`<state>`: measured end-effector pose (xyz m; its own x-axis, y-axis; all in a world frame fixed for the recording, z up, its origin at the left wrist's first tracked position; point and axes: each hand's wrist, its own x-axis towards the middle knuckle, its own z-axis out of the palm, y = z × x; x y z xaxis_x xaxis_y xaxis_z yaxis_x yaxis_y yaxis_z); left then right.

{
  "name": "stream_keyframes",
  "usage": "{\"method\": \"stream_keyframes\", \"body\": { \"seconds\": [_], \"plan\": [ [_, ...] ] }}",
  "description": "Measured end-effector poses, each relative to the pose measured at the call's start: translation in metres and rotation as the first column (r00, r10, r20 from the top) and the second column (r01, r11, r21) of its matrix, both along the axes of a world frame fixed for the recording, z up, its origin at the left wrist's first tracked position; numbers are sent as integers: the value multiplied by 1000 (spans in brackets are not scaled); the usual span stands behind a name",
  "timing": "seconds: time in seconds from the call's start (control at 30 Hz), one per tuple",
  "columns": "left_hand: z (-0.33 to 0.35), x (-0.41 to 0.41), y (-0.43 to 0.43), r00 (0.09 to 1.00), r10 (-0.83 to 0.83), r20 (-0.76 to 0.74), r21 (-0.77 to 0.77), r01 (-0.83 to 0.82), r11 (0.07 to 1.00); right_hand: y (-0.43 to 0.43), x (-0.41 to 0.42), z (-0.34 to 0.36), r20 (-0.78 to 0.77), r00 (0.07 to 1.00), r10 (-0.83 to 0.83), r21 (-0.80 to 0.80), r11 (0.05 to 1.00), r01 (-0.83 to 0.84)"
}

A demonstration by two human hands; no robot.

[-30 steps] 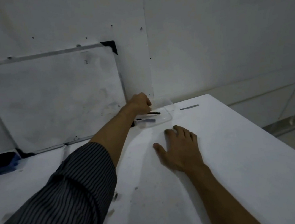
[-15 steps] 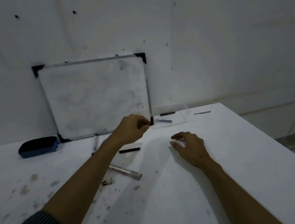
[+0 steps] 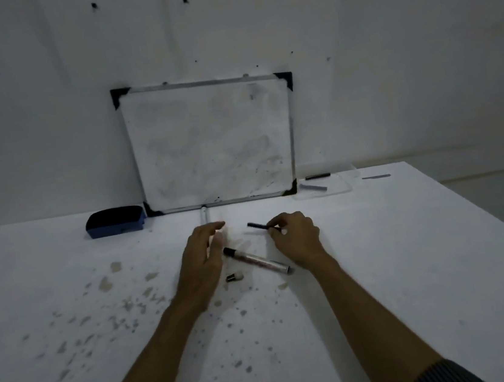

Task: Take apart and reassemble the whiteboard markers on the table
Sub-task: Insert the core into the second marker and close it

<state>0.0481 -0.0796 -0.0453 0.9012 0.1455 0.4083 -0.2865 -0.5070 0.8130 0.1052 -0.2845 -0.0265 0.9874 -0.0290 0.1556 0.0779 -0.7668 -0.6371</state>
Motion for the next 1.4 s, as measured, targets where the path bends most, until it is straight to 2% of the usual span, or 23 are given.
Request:
{"method": "stream_keyframes", "body": {
  "seconds": [0.07, 0.13, 0.2, 0.3, 0.4, 0.43, 0.53, 0.57, 0.63, 0.7, 0.73, 0.8, 1.0, 1.13, 1.2, 1.3, 1.4],
  "plan": [
    [3, -1, 4, 997, 51, -64, -100, -57, 993, 7, -11, 1, -20, 999, 47, 134, 990, -44],
    [6, 0, 4, 989, 39, -145, -130, -58, 990, 19, -27, -4, 4, 992, 128, 156, 980, -127],
    [3, 0, 1, 990, 36, -139, -77, -47, 996, 29, -42, -14, 100, 985, 143, 10, 989, -144],
    [1, -2, 0, 993, 34, -110, -41, -39, 998, 37, -53, -31, 259, 960, 105, -181, 982, -59],
    [0, -2, 1, 996, 29, -78, -52, -34, 998, 41, -56, -38, 270, 958, 91, -242, 970, -24],
    [0, -2, 2, 998, 28, -63, -64, -32, 997, 42, -56, -37, 261, 961, 86, -191, 981, -36],
    [0, -7, 0, 1000, -14, 22, -50, 15, 999, 34, -59, -20, 193, 981, 22, 170, 984, -55],
    [2, -10, -2, 997, -36, 69, 15, 35, 999, 30, -61, -13, 150, 988, 21, 266, 962, -61],
    [6, -15, -4, 970, -104, 219, 260, 44, 965, 25, -64, -4, 73, 996, 51, 385, 920, -76],
    [9, -16, -10, 902, -198, 383, 530, -39, 847, 22, -65, 1, -3, 996, 85, 463, 883, -74],
    [9, -16, -13, 870, -235, 433, 615, -95, 783, 23, -65, 3, -31, 994, 105, 506, 859, -75],
    [8, -16, -16, 824, -268, 499, 669, -170, 724, 26, -66, 6, -56, 990, 126, 585, 808, -70],
    [9, -14, -7, 745, -262, 614, 635, -269, 724, 28, -67, 7, -187, 966, 178, 737, 675, 18],
    [9, -7, 0, 732, -318, 603, 659, -234, 715, 26, -66, 6, -261, 929, 263, 828, 555, 76],
    [9, -4, 4, 730, -320, 605, 653, -224, 723, 23, -65, 5, -264, 932, 249, 851, 514, 104],
    [7, -1, 11, 798, -231, 557, 548, -145, 824, 18, -61, 0, -166, 973, 162, 822, 568, 46],
    [8, -7, 13, 929, -134, 344, 241, 51, 969, 14, -58, -6, -80, 985, 154, 815, 579, -24]
  ]
}}
